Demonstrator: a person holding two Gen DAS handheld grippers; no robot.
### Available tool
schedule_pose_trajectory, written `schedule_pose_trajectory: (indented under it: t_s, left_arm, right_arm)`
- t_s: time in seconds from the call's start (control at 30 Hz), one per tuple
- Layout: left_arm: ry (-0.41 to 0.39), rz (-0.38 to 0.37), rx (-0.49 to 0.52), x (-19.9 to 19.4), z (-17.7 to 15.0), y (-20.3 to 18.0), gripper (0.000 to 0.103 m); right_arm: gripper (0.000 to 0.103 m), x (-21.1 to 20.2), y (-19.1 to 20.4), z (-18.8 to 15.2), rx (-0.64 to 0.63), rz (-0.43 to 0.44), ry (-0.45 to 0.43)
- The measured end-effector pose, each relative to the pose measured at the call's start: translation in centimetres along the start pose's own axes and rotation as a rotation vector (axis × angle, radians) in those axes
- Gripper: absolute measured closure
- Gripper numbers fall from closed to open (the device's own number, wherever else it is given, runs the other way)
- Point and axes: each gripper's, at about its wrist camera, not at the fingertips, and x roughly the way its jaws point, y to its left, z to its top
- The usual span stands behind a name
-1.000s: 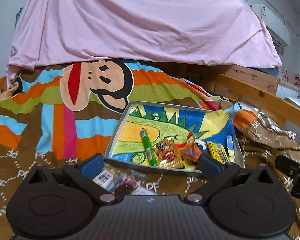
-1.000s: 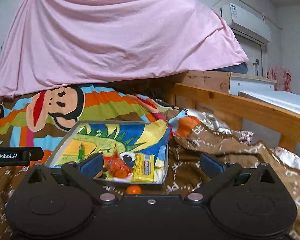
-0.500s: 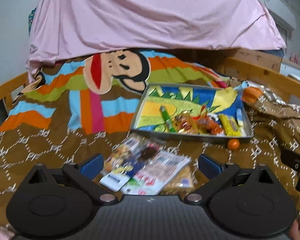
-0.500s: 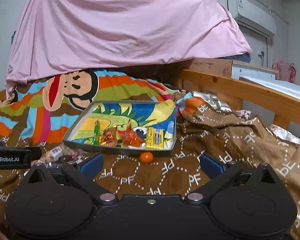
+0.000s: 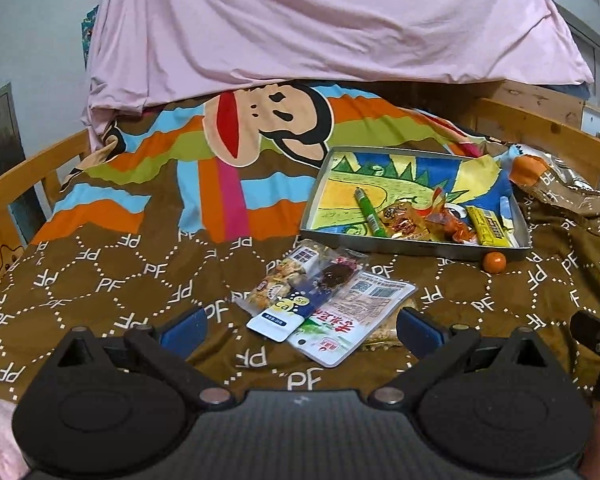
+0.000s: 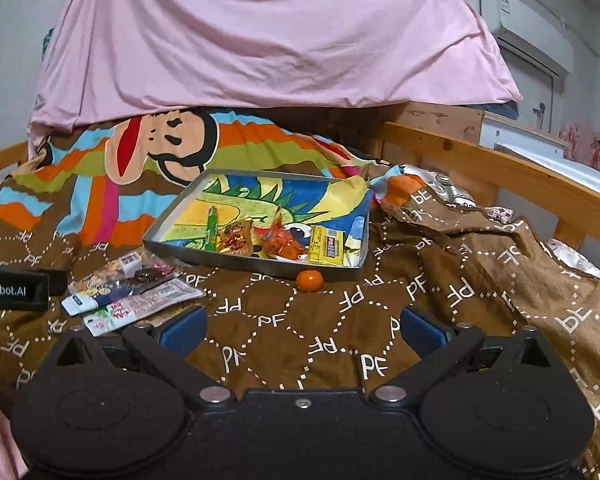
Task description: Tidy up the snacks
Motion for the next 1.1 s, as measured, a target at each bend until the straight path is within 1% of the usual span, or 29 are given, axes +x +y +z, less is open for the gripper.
schedule_pose_trajectory:
  t_s: [0.27,0.43,0.53,0.7,0.8,0.9,1.0,1.07,1.1]
  left_arm:
    - [0.049,0.049,-0.014,0.4,0.3,0.4,0.000]
    - [0.090,0.079,-0.029,1.0,0.7,0.7,0.000]
    - [0.119,0.096,-0.042,1.3,1.0,1.2,0.000]
    - [0.149,0.111,-0.063,1.9,2.4,2.2,0.000]
    - [0.165,0.108,-0.066,2.3,3.4,2.9,0.000]
    - [0.171,0.096,-0.049,3.0,4.6,3.7,0.000]
    - [0.183,0.064,0.008,4.6,5.9,4.6,0.000]
    - [0.213,0.040,0.029,6.0,6.7,5.0,0.000]
    - [0.232,0.015,0.033,6.8,7.0,5.2,0.000]
  right_arm:
    - [0.001,0.2,0.5,0.0,-0.005,-0.008,0.020]
    - [0.001,0.3,1.2,0.2,-0.036,-0.007,0.026]
    - [0.001,0.8,1.6,0.5,-0.047,0.001,0.056]
    - [0.001,2.1,2.6,1.8,-0.074,0.047,0.118]
    - [0.001,2.7,3.5,2.9,-0.105,0.086,0.133]
    - [0.001,3.4,4.2,4.1,-0.142,0.131,0.123]
    - [0.001,4.5,4.7,4.6,-0.194,0.161,0.098]
    - [0.001,5.7,4.9,4.5,-0.211,0.171,0.096]
    - [0.001,6.5,4.9,4.3,-0.210,0.175,0.103]
